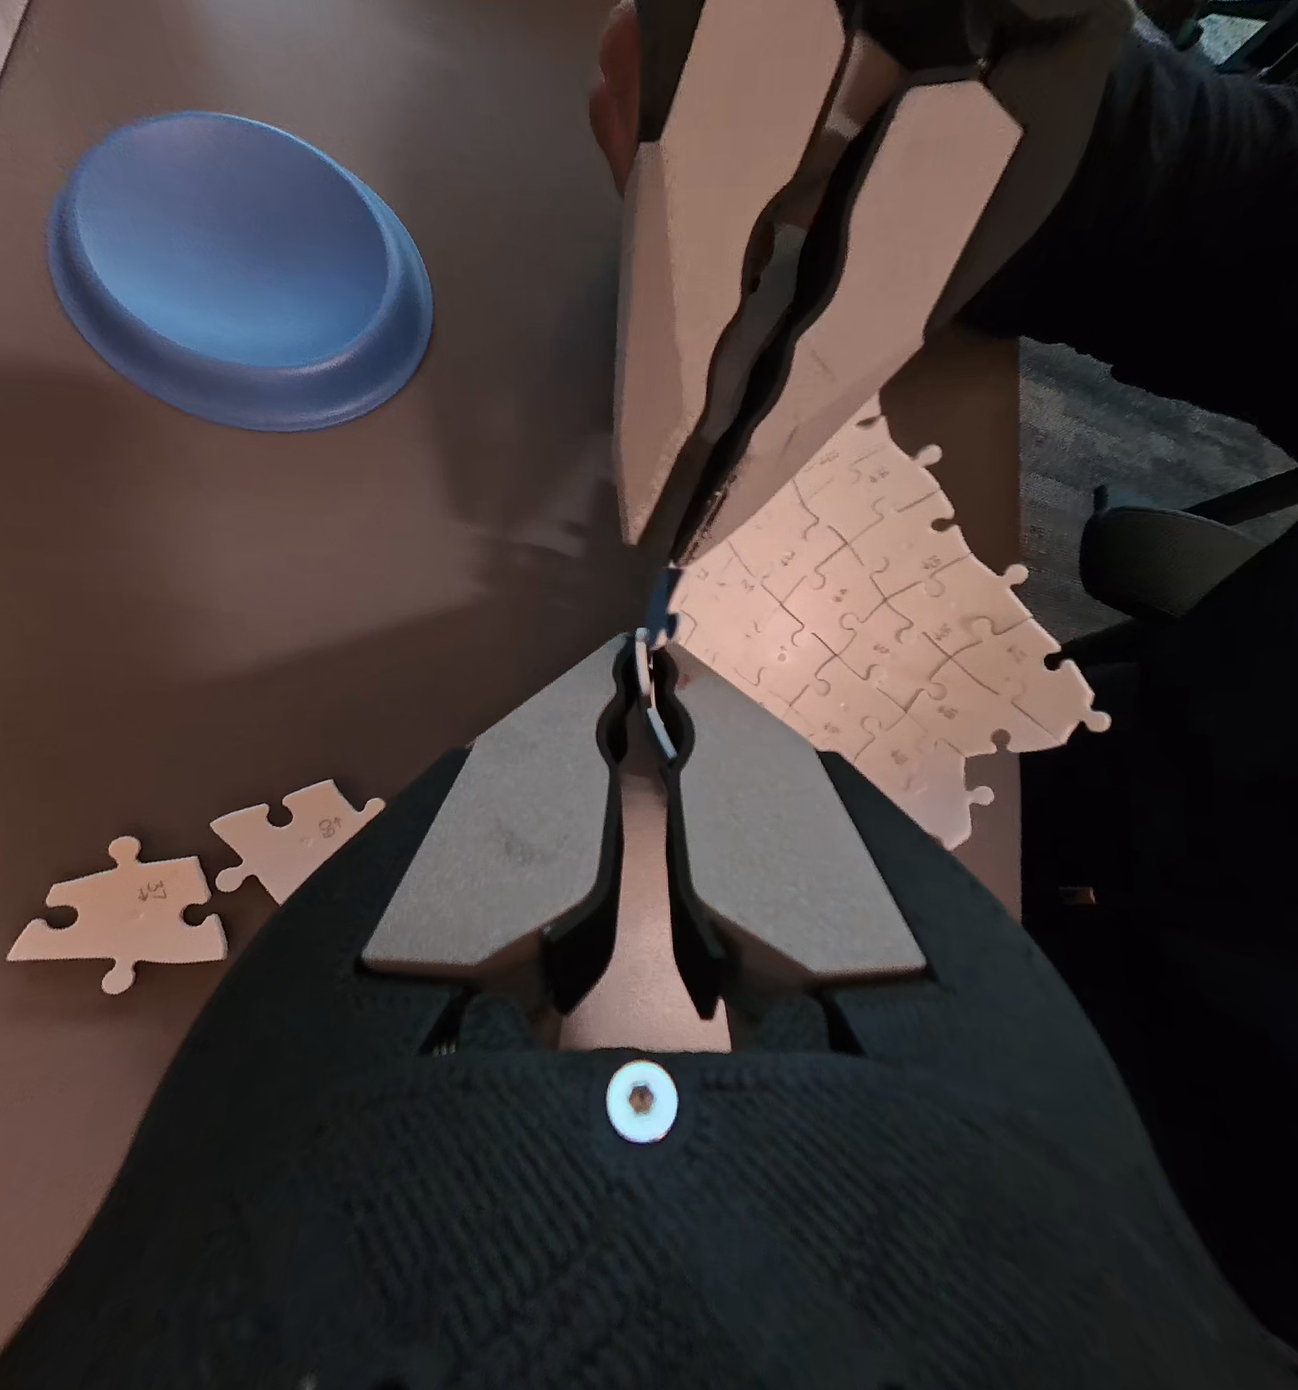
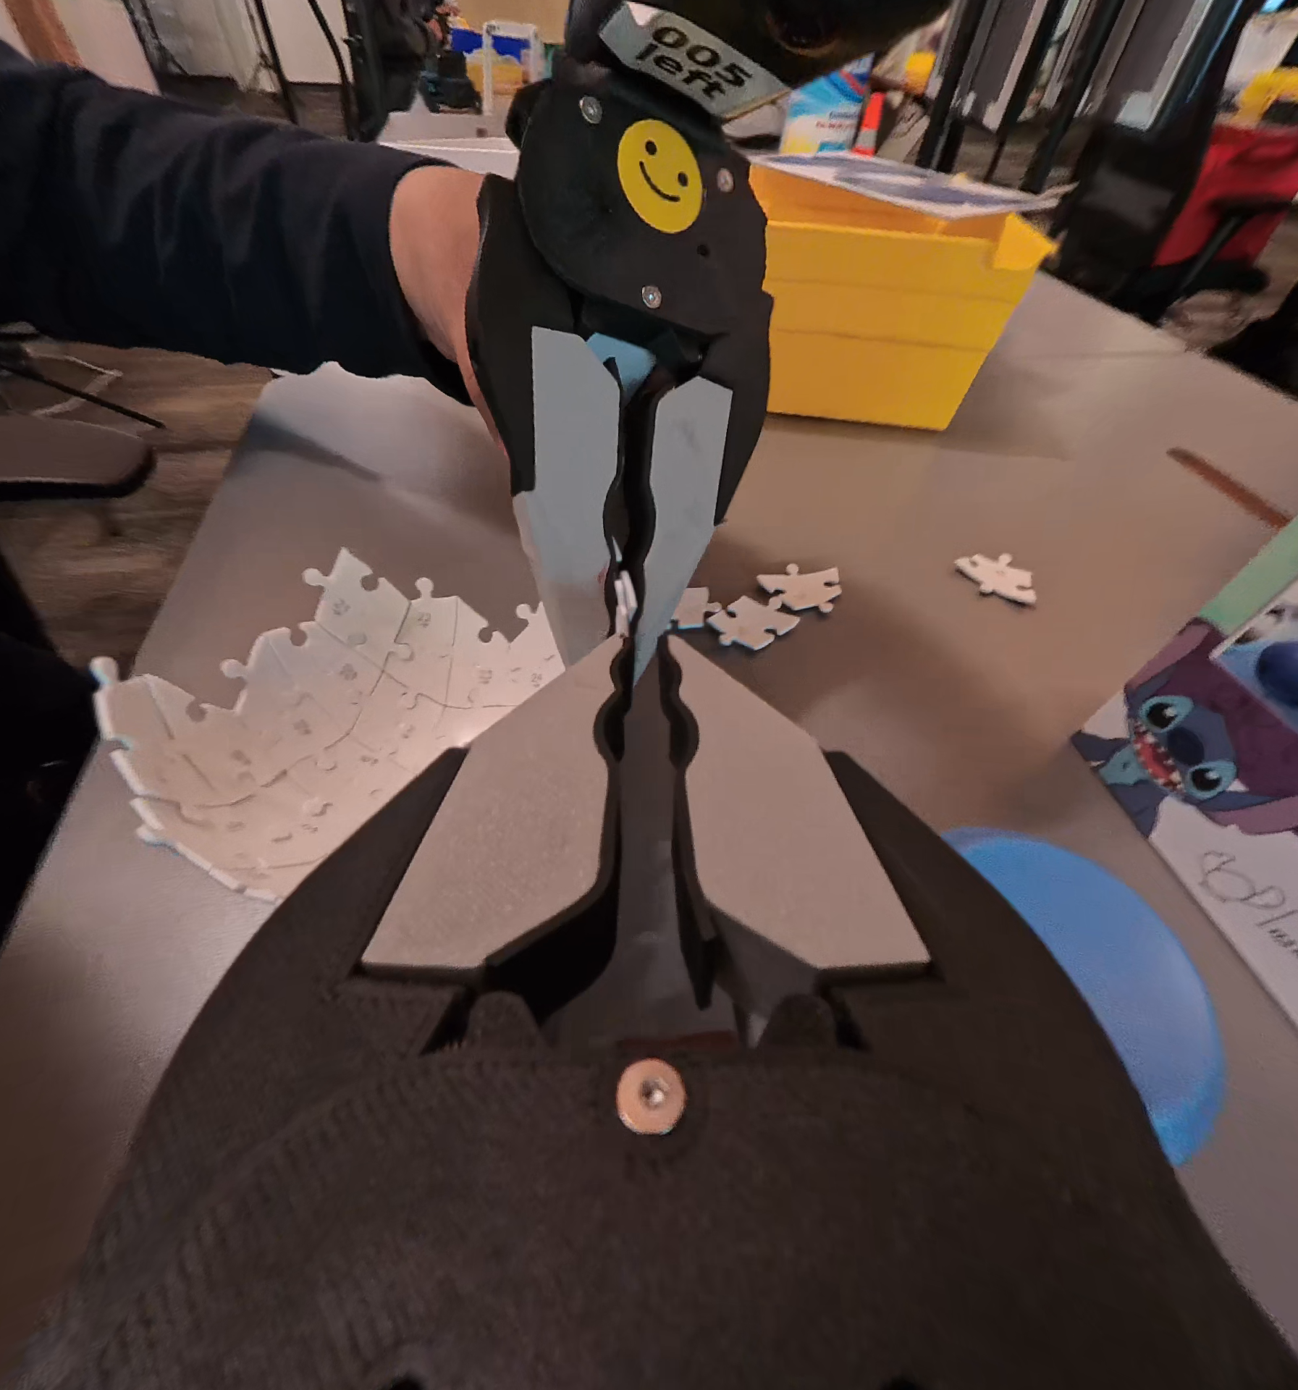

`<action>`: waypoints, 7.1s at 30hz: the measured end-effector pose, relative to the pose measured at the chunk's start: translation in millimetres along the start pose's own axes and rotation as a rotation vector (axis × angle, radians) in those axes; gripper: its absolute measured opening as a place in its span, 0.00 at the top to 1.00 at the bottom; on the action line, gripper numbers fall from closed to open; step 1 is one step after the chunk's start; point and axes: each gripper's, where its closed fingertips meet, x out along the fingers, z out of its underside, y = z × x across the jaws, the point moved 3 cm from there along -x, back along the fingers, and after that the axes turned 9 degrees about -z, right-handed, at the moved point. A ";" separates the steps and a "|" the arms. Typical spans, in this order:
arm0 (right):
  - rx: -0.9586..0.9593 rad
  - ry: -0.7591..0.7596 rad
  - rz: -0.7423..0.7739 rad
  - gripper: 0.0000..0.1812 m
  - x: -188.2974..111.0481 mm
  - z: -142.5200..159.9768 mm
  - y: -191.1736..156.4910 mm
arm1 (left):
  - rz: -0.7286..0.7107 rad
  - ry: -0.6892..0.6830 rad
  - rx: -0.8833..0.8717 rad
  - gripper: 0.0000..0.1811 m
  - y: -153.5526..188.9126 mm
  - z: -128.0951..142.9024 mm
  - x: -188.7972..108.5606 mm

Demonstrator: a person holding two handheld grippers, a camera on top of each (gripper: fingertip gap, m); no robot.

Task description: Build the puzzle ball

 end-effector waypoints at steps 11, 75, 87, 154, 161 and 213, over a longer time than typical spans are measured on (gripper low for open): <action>0.080 -0.060 -0.113 0.97 6.4 4.9 -4.6 | 0.002 -0.044 0.000 0.99 3.9 1.5 1.3; 0.206 -0.089 -0.196 1.00 31.9 6.4 7.7 | 0.008 0.097 -0.001 0.98 -10.0 14.7 -3.2; 0.221 -0.070 -0.254 1.00 31.5 3.8 3.4 | -0.011 0.102 0.050 0.99 -6.6 14.0 -6.1; 0.465 0.002 -0.277 1.00 39.5 0.9 4.5 | -0.086 0.123 0.125 0.98 -4.6 18.6 -12.2; 0.508 0.024 -0.293 0.99 38.9 0.6 5.7 | -0.099 0.138 0.153 0.98 -4.9 17.5 -12.5; 0.339 -0.191 -0.318 1.00 44.0 15.1 -15.1 | 0.105 0.084 -0.010 1.00 1.7 26.7 -20.2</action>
